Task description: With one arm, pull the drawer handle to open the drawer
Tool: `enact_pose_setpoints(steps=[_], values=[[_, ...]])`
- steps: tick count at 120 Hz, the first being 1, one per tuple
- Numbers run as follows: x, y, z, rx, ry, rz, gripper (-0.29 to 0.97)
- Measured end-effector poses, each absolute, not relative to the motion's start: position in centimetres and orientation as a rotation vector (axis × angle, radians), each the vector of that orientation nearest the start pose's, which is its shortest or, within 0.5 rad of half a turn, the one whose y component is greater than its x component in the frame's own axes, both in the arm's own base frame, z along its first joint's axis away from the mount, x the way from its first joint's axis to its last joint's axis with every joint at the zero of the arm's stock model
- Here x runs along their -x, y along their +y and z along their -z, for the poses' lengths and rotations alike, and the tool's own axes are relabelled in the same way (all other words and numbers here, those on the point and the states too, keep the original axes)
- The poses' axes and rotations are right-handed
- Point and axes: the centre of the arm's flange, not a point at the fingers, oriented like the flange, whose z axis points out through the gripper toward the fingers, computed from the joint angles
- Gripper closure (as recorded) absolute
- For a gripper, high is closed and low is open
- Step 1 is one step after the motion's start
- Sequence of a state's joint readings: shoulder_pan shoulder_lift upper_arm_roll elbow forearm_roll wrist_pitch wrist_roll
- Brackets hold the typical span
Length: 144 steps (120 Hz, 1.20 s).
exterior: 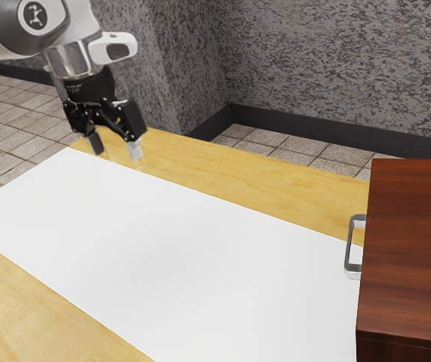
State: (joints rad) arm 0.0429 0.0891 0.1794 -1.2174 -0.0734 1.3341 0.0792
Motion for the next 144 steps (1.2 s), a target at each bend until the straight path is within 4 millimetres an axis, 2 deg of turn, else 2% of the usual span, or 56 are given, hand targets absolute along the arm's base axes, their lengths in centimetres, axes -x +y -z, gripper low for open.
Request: enact_pose_setpoints(steps=[16, 28, 39, 48, 56, 64, 70, 74, 80, 96, 124, 144], values=[[-50.4, 7.7, -77.3, 3.195, -0.178, 0.23, 0.0], [-49.4, 4.7, -78.6, 3.201, -0.231, 0.247, 0.0], [-49.9, 0.2, -77.9, 3.212, -0.244, 0.194, 0.0], [-50.9, -4.5, -76.3, 3.23, -0.217, 0.128, 0.0], [-51.0, -8.6, -75.6, 3.252, -0.181, 0.093, 0.0], [-51.5, -12.6, -74.0, 3.266, -0.145, 0.031, 0.0], [-52.2, -14.4, -72.6, 3.267, -0.152, -0.012, 0.0], [-53.5, -14.6, -70.9, 3.262, -0.19, -0.058, 0.0], [-55.6, -13.1, -68.8, 3.231, -0.292, -0.081, 0.0], [-58.0, -13.2, -65.9, 3.181, -0.425, -0.09, 0.0], [-60.8, -13.9, -63.3, 3.15, -0.613, -0.058, 0.0], [-61.7, -15.2, -63.2, 3.159, -0.707, -0.026, 0.0]])
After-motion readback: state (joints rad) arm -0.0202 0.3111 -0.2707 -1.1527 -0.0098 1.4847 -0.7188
